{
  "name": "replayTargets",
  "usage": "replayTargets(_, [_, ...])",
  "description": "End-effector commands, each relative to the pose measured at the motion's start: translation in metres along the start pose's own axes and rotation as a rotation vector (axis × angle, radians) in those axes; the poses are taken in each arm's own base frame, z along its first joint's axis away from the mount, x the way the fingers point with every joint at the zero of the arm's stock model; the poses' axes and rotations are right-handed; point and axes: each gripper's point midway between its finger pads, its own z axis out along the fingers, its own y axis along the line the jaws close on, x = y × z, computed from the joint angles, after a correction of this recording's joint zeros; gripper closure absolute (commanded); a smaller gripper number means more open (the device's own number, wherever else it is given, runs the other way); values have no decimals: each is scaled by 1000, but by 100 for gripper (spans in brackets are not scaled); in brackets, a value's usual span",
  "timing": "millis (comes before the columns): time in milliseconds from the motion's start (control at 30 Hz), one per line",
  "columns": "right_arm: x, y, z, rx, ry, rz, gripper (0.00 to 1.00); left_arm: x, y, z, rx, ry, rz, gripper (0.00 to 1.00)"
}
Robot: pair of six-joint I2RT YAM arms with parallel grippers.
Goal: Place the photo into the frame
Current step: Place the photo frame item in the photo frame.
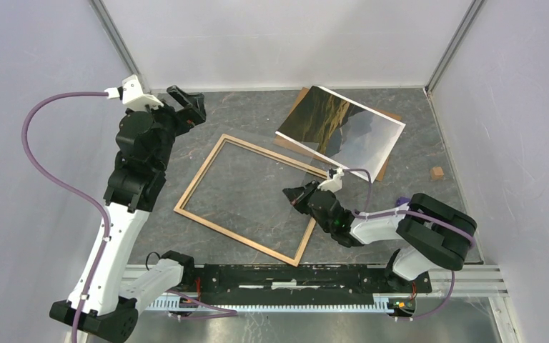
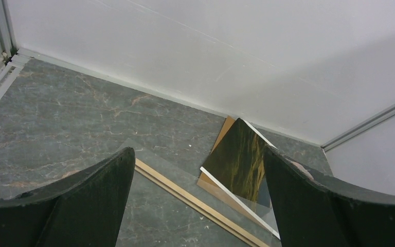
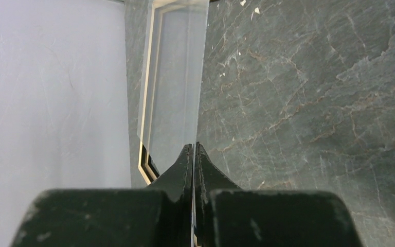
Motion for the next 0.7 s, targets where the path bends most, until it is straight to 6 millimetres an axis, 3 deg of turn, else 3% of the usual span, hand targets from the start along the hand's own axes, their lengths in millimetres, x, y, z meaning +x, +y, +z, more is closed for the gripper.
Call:
replayTargets(0, [-1, 14, -13, -68, -14, 1, 100, -8, -7, 1, 21, -22, -46, 0])
replayTargets(267, [8, 0, -28, -43, -26, 5, 100, -2, -7, 7, 20, -3, -46, 0])
replayTargets(667, [3, -9, -36, -12, -92, -12, 100, 7, -4, 14, 4, 17, -36, 0])
